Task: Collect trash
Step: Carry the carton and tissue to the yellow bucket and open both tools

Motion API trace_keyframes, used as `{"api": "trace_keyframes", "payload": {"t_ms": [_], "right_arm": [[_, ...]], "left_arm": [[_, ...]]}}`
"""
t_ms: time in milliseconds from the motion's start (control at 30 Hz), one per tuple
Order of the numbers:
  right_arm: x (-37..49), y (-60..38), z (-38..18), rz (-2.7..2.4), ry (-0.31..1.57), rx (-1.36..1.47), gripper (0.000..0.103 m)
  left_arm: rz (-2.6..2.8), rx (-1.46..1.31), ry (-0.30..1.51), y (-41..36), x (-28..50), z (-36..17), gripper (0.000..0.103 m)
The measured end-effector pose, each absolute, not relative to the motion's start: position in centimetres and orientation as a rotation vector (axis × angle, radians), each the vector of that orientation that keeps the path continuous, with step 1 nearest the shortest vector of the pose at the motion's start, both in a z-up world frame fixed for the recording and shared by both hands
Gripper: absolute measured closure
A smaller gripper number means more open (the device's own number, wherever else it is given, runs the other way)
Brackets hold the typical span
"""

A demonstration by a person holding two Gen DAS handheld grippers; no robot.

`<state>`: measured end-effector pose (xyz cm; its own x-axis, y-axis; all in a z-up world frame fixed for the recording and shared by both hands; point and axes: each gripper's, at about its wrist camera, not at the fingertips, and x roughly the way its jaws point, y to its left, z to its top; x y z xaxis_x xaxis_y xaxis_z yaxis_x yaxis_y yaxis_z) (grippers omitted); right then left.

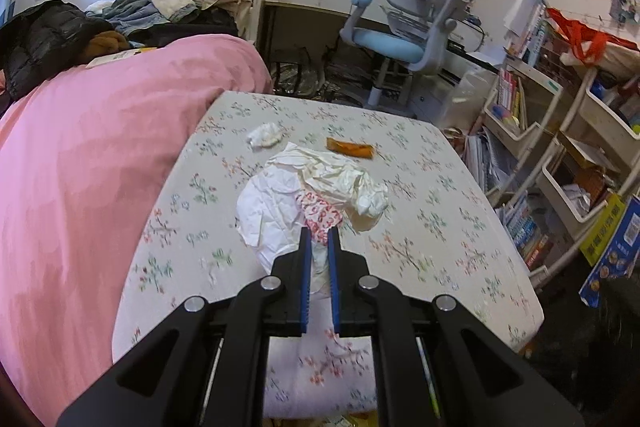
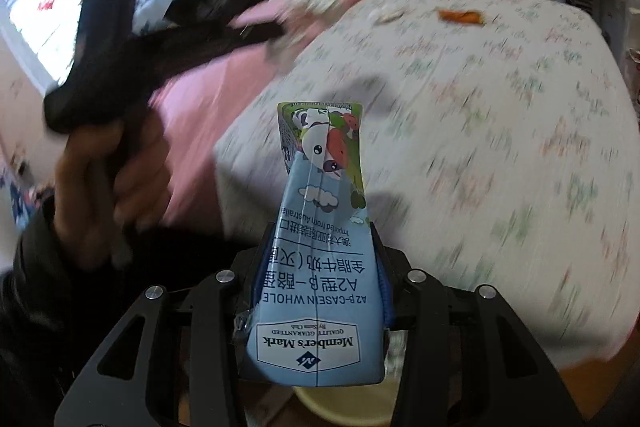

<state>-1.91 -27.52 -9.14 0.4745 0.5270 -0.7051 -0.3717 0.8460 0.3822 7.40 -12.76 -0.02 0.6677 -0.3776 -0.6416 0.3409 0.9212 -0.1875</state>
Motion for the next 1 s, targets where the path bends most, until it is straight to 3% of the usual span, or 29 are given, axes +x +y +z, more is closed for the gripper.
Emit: {"api": "trace_keyframes", "payload": {"t_ms": [267,333,600,667,867,967,1000], "right_arm": [[-7.1,-24.1,-13.2,0.595,1.103,0.046,0.061],[-7.4,-23.7,-13.8,0.545,1.121,-0.013,0.052],[-7.0,-28.6,-11.1,0.401,0.952,0.230,0.050],[-7.1,-29.7,-10.4,0.372,0.905,0.271,0.042],[-7.9,-32.4,-9.0,0.310,0.791,0.361,0.041],[-7.3,-32.6,-9.0,0.302,0.794,0.384,0.041],[-7.2,-32.6,-9.1,0.298,0.797,0.382,0.041]], "left_arm": [[-0.417,-0.062,0.745,-12.1,4.1,-0.8,0.094],[-0.418,-0.060,0.755,-12.1,3.2,-1.2,0.094],[-0.459,-0.035,0.844,-12.6,-0.7,-3.1,0.094],[-0.482,-0.016,0.873,-13.1,-2.0,-3.7,0.094],[-0.571,0.097,1.122,-15.5,-7.1,-8.5,0.094],[-0.574,0.218,1.158,-16.8,-8.1,-9.8,0.079],[-0.571,0.233,1.144,-17.0,-8.2,-9.6,0.058]]}}
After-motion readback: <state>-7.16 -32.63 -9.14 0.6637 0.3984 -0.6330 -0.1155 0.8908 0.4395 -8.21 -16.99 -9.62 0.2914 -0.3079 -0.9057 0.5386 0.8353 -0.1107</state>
